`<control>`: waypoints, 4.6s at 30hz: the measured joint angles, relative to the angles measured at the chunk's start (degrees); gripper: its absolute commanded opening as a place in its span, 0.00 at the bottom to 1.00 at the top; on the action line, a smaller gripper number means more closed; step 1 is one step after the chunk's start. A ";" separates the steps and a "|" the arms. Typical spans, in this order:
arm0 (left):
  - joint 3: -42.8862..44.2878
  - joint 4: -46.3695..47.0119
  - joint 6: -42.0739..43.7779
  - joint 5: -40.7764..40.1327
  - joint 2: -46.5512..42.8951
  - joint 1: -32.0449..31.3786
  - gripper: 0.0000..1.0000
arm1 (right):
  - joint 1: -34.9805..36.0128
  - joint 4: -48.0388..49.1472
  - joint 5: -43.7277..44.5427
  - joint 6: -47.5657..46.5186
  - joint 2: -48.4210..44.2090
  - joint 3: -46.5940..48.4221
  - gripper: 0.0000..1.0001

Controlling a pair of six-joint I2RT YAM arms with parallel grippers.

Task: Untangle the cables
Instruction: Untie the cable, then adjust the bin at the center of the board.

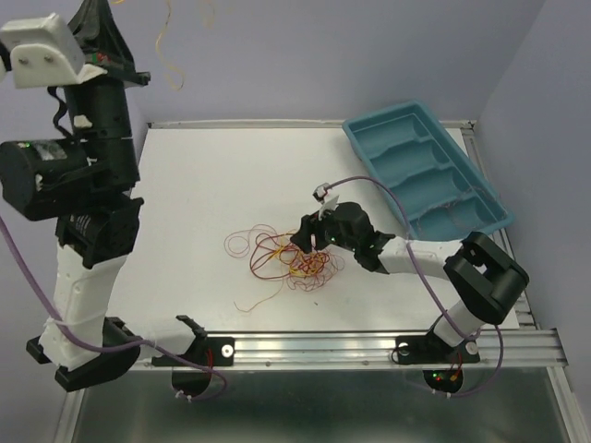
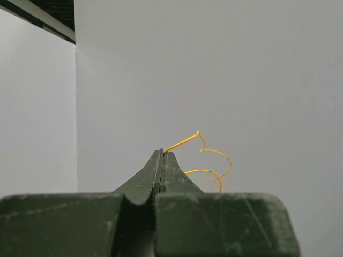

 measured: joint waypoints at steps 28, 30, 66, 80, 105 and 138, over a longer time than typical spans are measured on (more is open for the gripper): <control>-43.39 -0.35 -13.92 31.95 0.31 -0.11 0.00 | 0.07 1.77 23.47 -5.90 -46.47 -11.61 1.00; -41.70 -0.04 -13.94 33.18 4.39 -0.26 0.00 | 0.07 1.60 28.68 -5.81 -48.72 -12.39 1.00; 7.23 10.16 -29.53 52.50 45.00 -0.70 0.00 | 0.07 -1.11 80.63 -2.89 -56.59 -14.82 0.99; 5.11 21.90 -38.62 53.13 55.25 -2.32 0.00 | 0.04 -1.95 89.35 -0.20 -64.89 -16.96 0.98; 0.13 14.23 -26.40 55.36 48.68 -3.32 0.00 | 0.04 -6.84 91.27 2.78 -67.17 -16.92 0.88; -3.85 13.77 -26.27 47.17 31.12 8.37 0.00 | -34.62 -36.52 11.61 0.94 -2.95 13.84 0.77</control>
